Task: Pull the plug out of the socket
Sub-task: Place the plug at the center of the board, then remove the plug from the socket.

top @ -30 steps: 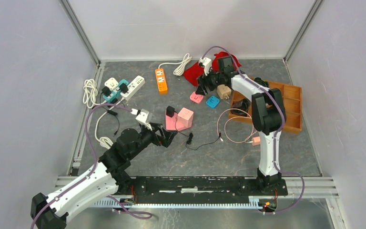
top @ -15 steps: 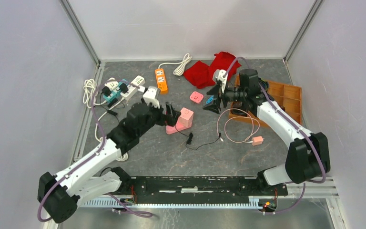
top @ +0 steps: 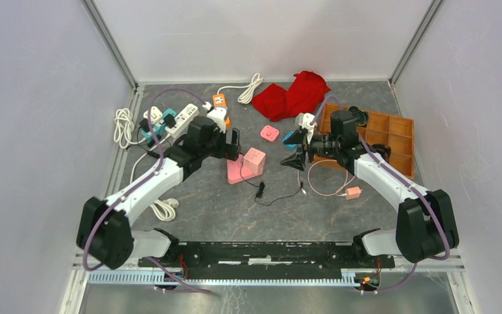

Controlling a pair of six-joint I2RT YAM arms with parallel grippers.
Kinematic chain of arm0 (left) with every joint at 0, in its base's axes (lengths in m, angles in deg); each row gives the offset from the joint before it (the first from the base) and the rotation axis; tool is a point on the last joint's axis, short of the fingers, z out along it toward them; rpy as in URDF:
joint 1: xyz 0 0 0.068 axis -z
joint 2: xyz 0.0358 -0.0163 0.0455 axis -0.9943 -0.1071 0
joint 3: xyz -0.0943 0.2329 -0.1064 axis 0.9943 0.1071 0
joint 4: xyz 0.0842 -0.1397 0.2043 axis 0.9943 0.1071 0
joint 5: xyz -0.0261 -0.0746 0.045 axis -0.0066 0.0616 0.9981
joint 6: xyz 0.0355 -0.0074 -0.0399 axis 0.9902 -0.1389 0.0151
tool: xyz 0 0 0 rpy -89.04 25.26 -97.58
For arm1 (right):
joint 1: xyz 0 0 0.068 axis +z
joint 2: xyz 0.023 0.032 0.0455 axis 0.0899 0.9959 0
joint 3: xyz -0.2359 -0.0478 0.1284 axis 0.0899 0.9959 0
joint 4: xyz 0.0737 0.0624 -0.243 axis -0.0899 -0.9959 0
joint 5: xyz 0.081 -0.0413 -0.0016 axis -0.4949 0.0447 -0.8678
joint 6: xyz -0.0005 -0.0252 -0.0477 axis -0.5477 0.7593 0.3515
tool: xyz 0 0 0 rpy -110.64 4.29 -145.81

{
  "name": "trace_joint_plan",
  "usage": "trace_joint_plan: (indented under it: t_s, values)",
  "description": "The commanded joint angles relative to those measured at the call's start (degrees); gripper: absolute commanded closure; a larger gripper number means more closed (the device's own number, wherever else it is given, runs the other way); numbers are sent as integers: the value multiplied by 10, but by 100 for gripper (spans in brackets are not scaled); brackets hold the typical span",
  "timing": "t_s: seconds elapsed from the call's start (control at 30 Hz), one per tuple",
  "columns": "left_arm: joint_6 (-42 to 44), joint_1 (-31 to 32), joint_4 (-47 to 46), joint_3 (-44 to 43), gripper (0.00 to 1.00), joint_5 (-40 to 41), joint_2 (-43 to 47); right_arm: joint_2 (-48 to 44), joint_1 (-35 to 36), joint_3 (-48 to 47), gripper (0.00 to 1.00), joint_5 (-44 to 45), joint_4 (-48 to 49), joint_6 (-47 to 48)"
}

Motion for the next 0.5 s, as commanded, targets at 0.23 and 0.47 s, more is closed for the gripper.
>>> trace_joint_plan:
  t_s: [0.23,0.47]
  values:
    - [71,-1,-4,-52,7,-18,-117,-8,0,2,20,-33,29,11]
    - [73,-1,1,-81,22,-23,-172,0,0,-3,20,-34,17,18]
